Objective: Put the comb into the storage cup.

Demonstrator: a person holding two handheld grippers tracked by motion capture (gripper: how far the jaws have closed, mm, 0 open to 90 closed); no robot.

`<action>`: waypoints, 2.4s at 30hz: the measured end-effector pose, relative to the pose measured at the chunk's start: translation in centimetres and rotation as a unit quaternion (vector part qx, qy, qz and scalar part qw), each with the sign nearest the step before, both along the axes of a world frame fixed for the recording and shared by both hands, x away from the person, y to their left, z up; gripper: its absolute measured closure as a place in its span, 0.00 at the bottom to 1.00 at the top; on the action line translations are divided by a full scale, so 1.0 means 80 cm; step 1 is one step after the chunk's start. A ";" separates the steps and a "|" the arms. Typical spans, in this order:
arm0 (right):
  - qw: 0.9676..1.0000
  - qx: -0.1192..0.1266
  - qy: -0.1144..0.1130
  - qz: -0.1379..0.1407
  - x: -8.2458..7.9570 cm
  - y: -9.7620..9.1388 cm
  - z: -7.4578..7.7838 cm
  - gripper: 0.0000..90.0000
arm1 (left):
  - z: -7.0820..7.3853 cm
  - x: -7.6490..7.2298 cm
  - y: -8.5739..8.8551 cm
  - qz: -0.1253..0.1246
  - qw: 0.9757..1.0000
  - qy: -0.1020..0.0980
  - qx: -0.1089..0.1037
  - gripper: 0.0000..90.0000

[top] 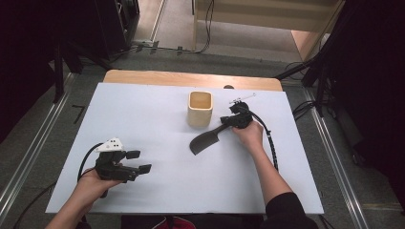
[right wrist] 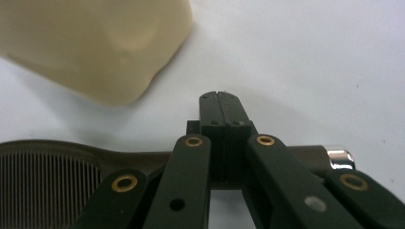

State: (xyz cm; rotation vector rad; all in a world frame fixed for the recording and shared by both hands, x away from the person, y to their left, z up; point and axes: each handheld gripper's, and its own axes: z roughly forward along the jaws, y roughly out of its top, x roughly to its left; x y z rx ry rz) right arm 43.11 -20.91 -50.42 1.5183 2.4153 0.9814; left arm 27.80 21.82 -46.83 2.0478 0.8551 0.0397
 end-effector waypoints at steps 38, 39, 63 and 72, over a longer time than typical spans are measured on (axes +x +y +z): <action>0.999 -0.007 0.032 0.016 -0.070 -0.044 0.000 0.97 | 0.002 -0.001 0.000 0.003 1.000 -0.007 -0.003 0.27; 0.999 -0.007 0.034 0.017 -0.073 -0.044 0.000 0.97 | 0.002 -0.001 0.000 0.002 1.000 -0.007 -0.004 0.27; 0.998 0.012 0.049 0.039 -0.137 -0.045 -0.002 0.97 | 0.003 -0.002 -0.001 0.000 1.000 -0.008 -0.004 0.27; 0.997 0.009 0.056 0.051 -0.153 -0.033 0.000 0.97 | 0.003 -0.002 -0.001 0.000 1.000 -0.008 -0.003 0.27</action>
